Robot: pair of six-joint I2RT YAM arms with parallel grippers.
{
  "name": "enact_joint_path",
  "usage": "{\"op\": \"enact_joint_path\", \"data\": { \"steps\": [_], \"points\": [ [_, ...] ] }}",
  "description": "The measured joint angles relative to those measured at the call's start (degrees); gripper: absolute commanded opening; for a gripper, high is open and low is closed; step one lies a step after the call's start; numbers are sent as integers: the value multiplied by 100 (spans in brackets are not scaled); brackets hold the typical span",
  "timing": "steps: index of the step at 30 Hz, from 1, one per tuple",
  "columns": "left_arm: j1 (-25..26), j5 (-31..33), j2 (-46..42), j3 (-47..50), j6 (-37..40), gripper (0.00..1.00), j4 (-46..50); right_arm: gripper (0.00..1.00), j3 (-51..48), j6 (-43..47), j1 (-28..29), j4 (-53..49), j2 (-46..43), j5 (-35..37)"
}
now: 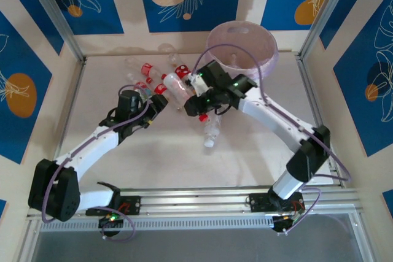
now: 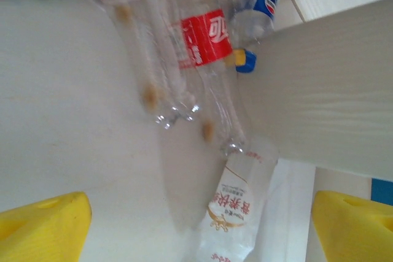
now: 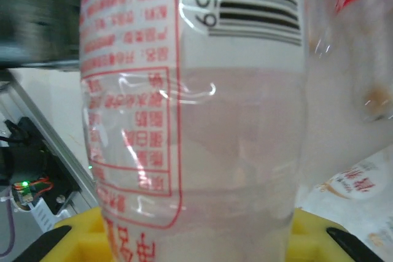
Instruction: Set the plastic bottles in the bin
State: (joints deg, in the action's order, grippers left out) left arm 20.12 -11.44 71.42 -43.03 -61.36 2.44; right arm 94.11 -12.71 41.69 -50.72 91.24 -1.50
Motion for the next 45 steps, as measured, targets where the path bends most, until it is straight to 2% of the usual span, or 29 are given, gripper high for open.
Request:
{"op": "enact_joint_path", "data": {
  "steps": [4,9,14,20,26,33,41,45],
  "points": [
    [-140,39,138,-15,50,92,26,29,883,343,-254,-409,-319,249],
    [-153,57,308,-136,160,92,144,28,1832,796,-1215,-603,-177,520],
    [-153,61,293,-144,192,92,177,27,2662,1196,-2164,-592,551,699],
    [-153,114,190,-144,192,92,267,27,3486,1519,-2811,-608,1576,737],
    [-153,146,170,-144,192,92,284,27,3491,1679,-3095,-573,2024,719],
    [-160,170,177,-144,247,92,317,29,3185,1744,-3224,-313,2122,621],
    [-341,232,516,-466,601,92,450,42,2350,1773,-3237,55,2129,496],
    [-588,299,962,-852,866,92,446,54,2275,1777,-3259,173,2129,426]
  ]
}}
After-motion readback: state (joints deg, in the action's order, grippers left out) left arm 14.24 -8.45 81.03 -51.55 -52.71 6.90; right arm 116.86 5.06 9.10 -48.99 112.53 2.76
